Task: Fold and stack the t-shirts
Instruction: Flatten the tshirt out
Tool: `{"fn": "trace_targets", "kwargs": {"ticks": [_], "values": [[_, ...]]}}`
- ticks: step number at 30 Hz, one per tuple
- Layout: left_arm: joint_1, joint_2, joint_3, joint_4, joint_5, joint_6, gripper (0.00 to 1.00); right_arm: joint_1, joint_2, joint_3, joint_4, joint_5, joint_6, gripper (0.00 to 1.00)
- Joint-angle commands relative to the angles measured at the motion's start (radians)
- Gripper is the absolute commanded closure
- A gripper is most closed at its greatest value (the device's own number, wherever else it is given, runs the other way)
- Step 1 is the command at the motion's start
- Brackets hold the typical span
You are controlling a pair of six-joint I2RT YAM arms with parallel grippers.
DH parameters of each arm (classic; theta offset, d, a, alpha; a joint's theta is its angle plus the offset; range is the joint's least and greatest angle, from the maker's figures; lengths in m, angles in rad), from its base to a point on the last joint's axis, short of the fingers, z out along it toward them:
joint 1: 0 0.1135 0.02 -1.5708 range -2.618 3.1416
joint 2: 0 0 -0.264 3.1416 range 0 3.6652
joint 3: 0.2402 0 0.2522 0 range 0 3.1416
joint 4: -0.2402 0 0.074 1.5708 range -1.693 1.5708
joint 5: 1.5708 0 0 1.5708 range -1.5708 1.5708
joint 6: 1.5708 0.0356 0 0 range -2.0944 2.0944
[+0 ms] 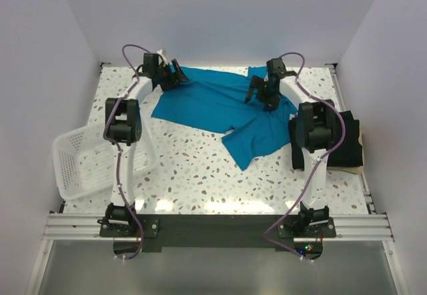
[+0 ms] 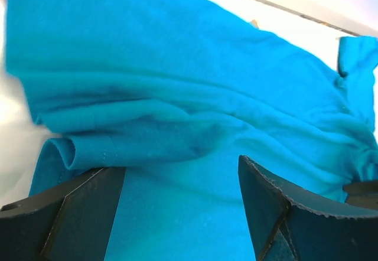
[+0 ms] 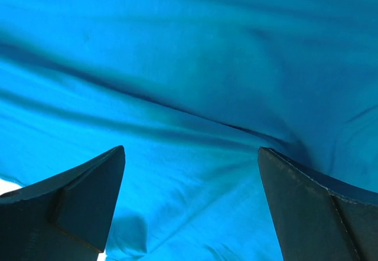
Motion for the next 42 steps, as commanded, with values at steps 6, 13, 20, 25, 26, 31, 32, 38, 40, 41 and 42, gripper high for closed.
{"fn": "trace_targets", "kwargs": {"ticks": [6,13,20,25,26,31,32,38,40,41,42], "values": [[-0.012,0.146,0.118,0.083,0.110,-0.042,0.16,-0.043,0.122,0.138,-0.094,0.094,-0.011,0.01],[-0.012,-0.068,-0.037,0.085,-0.018,-0.006,0.16,-0.046,0.108,0.137,-0.075,0.042,-0.025,0.01],[-0.012,-0.302,-0.196,-0.160,-0.477,0.042,0.19,-0.046,0.066,0.106,-0.066,0.037,-0.034,0.01],[-0.012,-0.304,-0.172,-0.357,-0.588,0.099,0.28,-0.046,0.053,0.092,-0.069,0.034,-0.039,0.01],[-0.012,-0.301,-0.168,-0.375,-0.595,0.103,0.30,-0.045,0.053,0.094,-0.071,0.032,-0.040,0.01],[-0.012,-0.282,-0.167,-0.487,-0.597,0.117,0.42,-0.046,0.053,0.091,-0.063,0.028,-0.033,0.01],[-0.012,-0.279,-0.170,-0.495,-0.594,0.117,0.44,-0.045,0.054,0.092,-0.063,0.026,-0.030,0.01],[-0.012,-0.264,-0.181,-0.532,-0.565,0.119,0.55,-0.046,0.051,0.089,-0.052,0.022,-0.026,0.01],[-0.012,-0.256,-0.182,-0.539,-0.547,0.120,0.56,-0.045,0.053,0.088,-0.051,0.023,-0.026,0.01],[-0.012,-0.252,-0.184,-0.553,-0.545,0.120,0.56,-0.045,0.051,0.086,-0.052,0.023,-0.026,0.01],[-0.011,-0.244,-0.190,-0.561,-0.543,0.117,0.56,-0.045,0.051,0.086,-0.049,0.023,-0.025,0.01]]}}
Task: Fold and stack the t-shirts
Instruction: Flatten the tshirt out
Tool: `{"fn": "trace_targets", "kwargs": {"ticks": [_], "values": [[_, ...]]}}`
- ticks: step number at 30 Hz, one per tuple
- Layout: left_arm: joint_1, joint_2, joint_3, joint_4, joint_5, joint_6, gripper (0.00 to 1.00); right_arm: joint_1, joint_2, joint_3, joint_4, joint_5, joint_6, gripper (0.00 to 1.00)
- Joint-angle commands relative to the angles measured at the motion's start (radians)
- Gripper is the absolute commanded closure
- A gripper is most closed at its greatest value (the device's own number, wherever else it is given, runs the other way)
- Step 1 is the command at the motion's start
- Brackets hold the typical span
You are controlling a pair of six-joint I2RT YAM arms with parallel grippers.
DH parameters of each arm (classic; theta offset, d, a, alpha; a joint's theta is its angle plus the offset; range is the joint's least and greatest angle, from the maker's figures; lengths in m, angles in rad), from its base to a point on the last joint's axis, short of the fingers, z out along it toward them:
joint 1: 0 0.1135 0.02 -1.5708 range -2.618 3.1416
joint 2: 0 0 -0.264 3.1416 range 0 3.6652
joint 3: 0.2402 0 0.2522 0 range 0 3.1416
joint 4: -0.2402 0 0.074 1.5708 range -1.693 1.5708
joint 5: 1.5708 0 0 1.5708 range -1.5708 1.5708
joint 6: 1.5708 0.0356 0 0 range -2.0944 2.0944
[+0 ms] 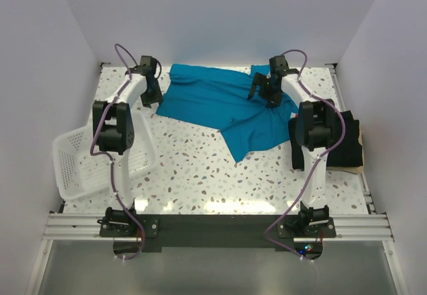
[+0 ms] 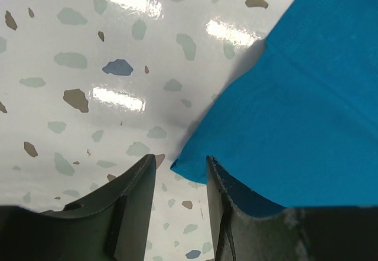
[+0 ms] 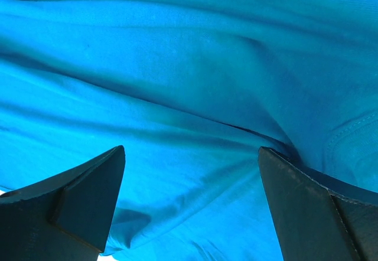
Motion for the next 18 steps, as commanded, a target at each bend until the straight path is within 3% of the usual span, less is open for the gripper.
{"fn": "trace_targets", "kwargs": {"ticks": [1,10,18], "values": [[0.005,0.023,-0.011,-0.050,0.017,0.010,0.56,-0.013,-0.014,-0.030,-0.024,0.002,-0.003,0.01],[0.012,0.038,-0.058,-0.011,0.051,0.001,0.56,-0.013,-0.017,-0.042,-0.004,-0.011,0.014,0.01],[0.016,0.049,-0.090,0.015,0.080,0.005,0.76,-0.010,-0.062,-0.065,0.017,-0.014,0.005,0.02]]}}
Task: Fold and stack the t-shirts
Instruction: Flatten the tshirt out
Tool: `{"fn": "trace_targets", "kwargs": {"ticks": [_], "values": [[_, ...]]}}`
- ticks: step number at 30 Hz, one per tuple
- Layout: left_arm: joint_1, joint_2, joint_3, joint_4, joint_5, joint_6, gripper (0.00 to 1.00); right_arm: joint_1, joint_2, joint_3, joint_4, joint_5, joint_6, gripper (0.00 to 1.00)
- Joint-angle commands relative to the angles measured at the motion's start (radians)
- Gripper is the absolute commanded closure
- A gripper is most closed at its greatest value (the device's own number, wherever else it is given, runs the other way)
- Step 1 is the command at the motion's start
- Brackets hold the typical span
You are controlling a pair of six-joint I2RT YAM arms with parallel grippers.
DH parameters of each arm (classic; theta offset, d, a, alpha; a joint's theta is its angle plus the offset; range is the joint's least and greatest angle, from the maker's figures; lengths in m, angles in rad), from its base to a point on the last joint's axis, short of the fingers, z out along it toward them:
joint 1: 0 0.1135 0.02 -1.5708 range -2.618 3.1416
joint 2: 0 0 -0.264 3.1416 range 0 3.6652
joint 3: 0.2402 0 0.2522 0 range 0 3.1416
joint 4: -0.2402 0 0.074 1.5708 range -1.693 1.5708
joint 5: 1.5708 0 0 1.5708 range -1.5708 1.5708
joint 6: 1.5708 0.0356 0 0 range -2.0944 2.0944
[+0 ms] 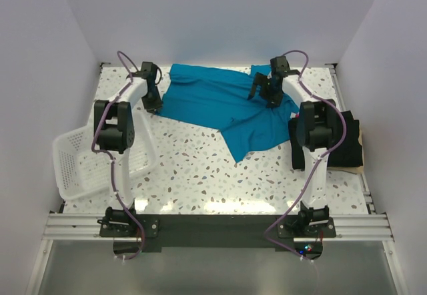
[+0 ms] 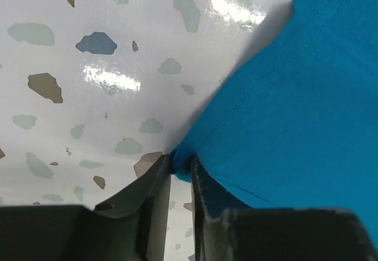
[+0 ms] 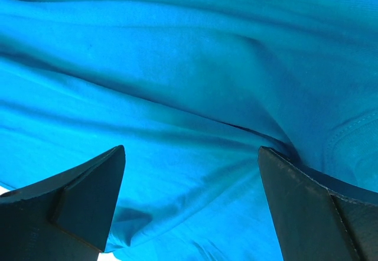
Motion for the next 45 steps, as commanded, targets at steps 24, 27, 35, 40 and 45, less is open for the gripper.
{"fn": "trace_targets", "kwargs": {"ticks": [24,27,35,40,45], "values": [[0.068,-0.042,-0.035,0.047,0.126,0.044,1.00,0.435,-0.631,-0.738,-0.029,0.021,-0.126,0.30],[0.071,-0.052,-0.041,0.038,0.118,0.061,1.00,0.466,-0.621,-0.783,0.010,0.039,-0.104,0.34],[0.083,-0.071,-0.044,0.037,0.117,0.081,1.00,0.515,-0.579,-0.771,0.042,0.058,-0.086,0.40],[0.084,-0.074,-0.041,0.040,0.130,0.086,1.00,0.543,-0.545,-0.755,0.034,0.079,-0.079,0.43],[0.084,-0.080,-0.042,0.040,0.140,0.090,1.00,0.554,-0.513,-0.754,0.057,0.076,-0.081,0.48]]}}
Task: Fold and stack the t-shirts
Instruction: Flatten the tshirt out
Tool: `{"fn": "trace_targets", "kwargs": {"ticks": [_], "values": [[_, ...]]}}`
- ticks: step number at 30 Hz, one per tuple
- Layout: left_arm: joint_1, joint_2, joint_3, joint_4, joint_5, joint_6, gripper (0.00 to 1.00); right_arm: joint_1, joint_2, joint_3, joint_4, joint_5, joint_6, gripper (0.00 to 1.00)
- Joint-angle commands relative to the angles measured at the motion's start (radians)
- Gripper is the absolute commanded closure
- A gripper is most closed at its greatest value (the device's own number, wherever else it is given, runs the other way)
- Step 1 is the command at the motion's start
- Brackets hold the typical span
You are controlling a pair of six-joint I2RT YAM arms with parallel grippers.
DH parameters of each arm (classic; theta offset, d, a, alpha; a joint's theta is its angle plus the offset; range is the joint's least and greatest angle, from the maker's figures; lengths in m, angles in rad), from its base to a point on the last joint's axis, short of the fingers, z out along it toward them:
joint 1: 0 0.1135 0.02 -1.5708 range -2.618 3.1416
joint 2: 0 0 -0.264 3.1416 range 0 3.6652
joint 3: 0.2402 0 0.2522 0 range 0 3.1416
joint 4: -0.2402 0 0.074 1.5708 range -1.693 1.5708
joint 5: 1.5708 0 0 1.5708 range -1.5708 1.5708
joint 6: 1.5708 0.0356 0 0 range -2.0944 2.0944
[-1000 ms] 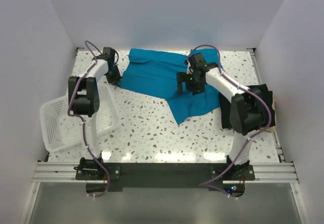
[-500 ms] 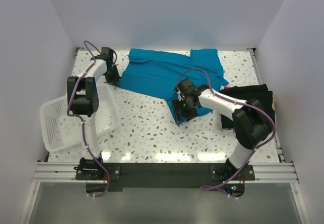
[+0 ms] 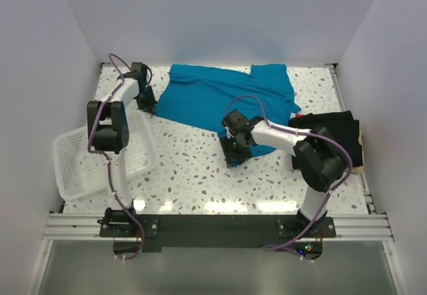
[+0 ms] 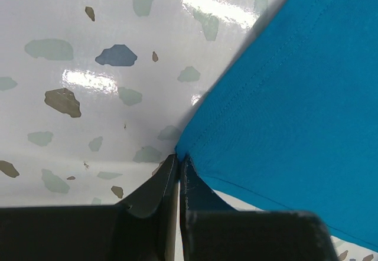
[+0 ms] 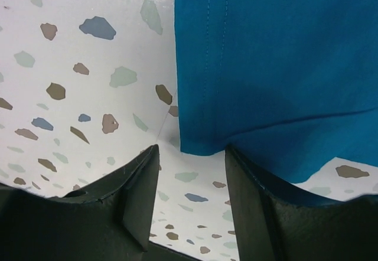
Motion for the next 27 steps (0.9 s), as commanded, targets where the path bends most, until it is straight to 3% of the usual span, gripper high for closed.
{"fn": "trace_targets", "kwargs": {"ticks": [1,7,14,18,27], "values": [[0.012,-0.057,0.000,-0.009,0.011,0.037,1.00,0.010,0.019,0.042,0.034,0.023,0.009,0.48],[0.012,-0.062,-0.008,-0.009,0.017,0.040,1.00,0.030,0.075,0.049,0.021,0.064,0.022,0.62],[0.012,-0.078,-0.002,-0.003,0.024,0.046,1.00,0.030,0.103,0.040,-0.013,0.084,0.036,0.88],[0.012,-0.095,0.041,-0.022,0.037,0.042,1.00,0.031,0.059,0.068,-0.120,0.055,0.010,1.00],[0.012,-0.181,0.092,-0.092,0.051,0.036,1.00,0.030,-0.105,0.167,-0.418,-0.054,-0.040,1.00]]}}
